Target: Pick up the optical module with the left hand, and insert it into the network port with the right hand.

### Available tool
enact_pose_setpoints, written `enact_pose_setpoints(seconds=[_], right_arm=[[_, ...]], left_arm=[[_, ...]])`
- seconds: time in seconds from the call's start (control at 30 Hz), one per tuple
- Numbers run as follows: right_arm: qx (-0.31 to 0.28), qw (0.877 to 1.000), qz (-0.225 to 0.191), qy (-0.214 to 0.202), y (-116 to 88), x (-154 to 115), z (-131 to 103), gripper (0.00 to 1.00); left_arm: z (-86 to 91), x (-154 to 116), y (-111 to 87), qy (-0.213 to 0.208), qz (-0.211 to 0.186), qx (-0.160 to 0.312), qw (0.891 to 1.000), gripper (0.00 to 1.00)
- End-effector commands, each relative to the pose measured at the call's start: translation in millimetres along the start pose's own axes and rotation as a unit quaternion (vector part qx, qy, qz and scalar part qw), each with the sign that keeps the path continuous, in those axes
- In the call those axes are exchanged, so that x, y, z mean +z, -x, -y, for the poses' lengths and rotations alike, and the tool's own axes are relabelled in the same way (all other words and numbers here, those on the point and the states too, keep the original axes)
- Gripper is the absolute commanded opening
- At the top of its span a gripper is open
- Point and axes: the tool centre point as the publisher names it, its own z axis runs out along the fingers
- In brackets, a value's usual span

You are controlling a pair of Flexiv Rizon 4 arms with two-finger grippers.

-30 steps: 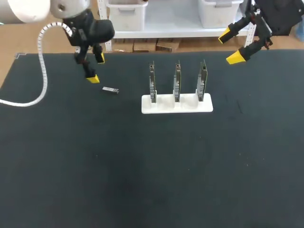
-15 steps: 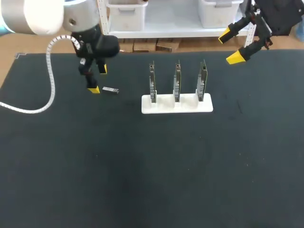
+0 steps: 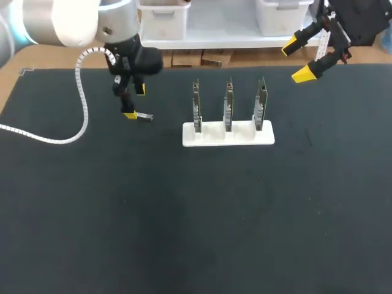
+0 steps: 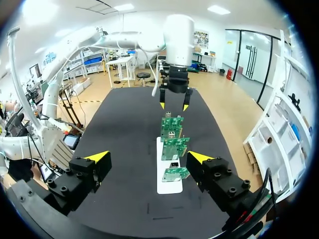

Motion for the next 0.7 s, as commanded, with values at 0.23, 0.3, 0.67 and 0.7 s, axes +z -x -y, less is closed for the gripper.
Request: enact_pose_setpoints(seconds=[0.23, 0.3, 0.67, 0.7], right_arm=[[0.000, 1.000, -0.001, -0.003, 0.1, 0.0, -2.8, 1.00], [0.000, 1.000, -0.001, -0.003, 0.1, 0.0, -2.8, 1.00], [0.000, 1.000, -0.001, -0.003, 0.1, 0.0, -2.8, 1.00], [0.000, 1.000, -0.001, -0.003, 0.1, 0.0, -2.8, 1.00]], left_arm=[[-5.7, 12.7, 1.5, -0.015, 0.011, 0.015, 1.000, 1.00], [-8.6, 14.6, 2.2, -0.011, 0.012, 0.017, 1.000, 1.00], [-11.1, 30.5, -3.0, -0.007, 0.000, 0.020, 1.000, 1.00], [-11.2, 30.5, -2.9, -0.005, -0.003, 0.021, 1.000, 1.00]])
